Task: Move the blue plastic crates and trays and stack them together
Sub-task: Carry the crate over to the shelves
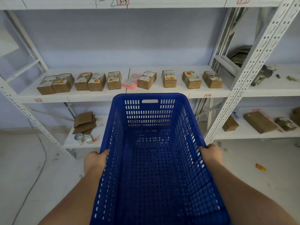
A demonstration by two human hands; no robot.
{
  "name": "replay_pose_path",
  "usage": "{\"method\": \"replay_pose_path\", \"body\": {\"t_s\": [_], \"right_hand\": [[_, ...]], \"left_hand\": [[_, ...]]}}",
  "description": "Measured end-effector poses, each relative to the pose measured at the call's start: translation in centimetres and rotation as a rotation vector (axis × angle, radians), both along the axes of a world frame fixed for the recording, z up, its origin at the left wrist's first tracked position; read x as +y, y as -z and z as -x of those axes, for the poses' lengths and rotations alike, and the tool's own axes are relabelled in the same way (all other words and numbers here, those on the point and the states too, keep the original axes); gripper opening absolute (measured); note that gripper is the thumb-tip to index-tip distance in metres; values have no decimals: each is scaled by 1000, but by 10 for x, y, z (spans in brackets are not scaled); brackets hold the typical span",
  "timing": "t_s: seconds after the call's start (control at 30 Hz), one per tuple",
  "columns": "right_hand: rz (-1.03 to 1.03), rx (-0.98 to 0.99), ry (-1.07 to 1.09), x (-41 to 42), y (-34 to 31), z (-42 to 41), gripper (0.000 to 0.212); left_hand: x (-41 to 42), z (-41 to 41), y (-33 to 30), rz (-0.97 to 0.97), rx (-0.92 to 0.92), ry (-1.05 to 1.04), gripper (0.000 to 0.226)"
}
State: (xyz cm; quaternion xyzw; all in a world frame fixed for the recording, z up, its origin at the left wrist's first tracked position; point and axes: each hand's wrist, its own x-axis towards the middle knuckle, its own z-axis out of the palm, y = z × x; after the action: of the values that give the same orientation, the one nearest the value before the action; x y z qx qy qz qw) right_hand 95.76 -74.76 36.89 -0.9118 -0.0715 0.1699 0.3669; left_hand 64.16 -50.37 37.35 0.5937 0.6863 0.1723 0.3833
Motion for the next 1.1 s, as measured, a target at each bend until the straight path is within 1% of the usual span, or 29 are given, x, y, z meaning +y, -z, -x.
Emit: {"method": "replay_pose_path", "body": {"t_s": [0.23,0.5,0.73,0.9,1.1], "right_hand": [[5,-15,-14,-2,1,0,13],[46,-11,-16,-2,0,-4,15],[-30,-13,14,1,4,0,16],[-11,-21,22,-1,3,4,17],[-18,-30,-31,-2,2,6,14]], "left_hand": [[-4,-3,-2,45,-54,-35,33],[-3,-4,-3,58,-42,-34,32],[4,2,4,17,-72,-41,33],[1,2,6,-23,-18,-4,33],[-8,-1,2,-136,119,88,28]]}}
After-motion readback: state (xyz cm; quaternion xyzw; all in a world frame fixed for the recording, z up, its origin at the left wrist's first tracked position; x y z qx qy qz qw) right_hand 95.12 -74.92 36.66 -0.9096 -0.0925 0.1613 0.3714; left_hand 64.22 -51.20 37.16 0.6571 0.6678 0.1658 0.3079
